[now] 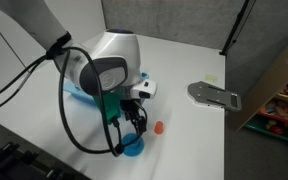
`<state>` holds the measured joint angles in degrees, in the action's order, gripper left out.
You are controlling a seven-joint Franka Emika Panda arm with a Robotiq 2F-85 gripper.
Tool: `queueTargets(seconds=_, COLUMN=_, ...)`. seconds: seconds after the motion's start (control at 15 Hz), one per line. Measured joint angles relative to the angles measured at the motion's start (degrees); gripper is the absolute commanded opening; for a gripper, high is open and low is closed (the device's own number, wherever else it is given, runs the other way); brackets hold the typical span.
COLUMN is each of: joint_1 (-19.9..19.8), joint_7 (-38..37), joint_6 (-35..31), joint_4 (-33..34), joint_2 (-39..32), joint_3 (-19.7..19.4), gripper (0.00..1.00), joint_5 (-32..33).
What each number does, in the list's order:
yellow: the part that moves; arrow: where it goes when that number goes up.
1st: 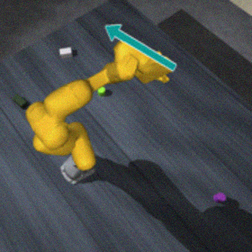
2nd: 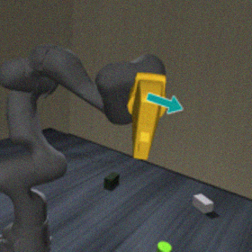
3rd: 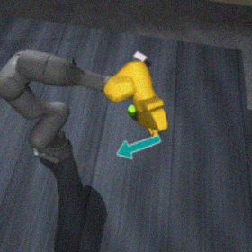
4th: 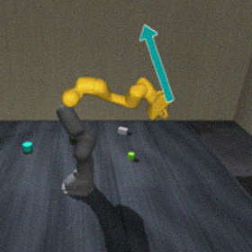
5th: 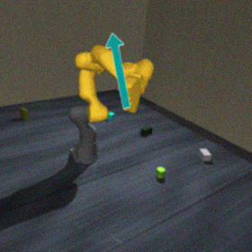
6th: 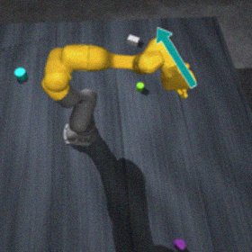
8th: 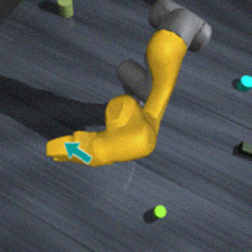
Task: Place the blue cup on the blue plate
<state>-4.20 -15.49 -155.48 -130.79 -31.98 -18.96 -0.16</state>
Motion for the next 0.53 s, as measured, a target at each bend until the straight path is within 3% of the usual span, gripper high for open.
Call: queueTargets(seconds=0.53, joint_1=0.4, joint_7=4.3, joint_6=8.8, joint_4=-0.8, joint_2=8.9, joint_3=2.7, gripper=1.00, joint_5=4.3)
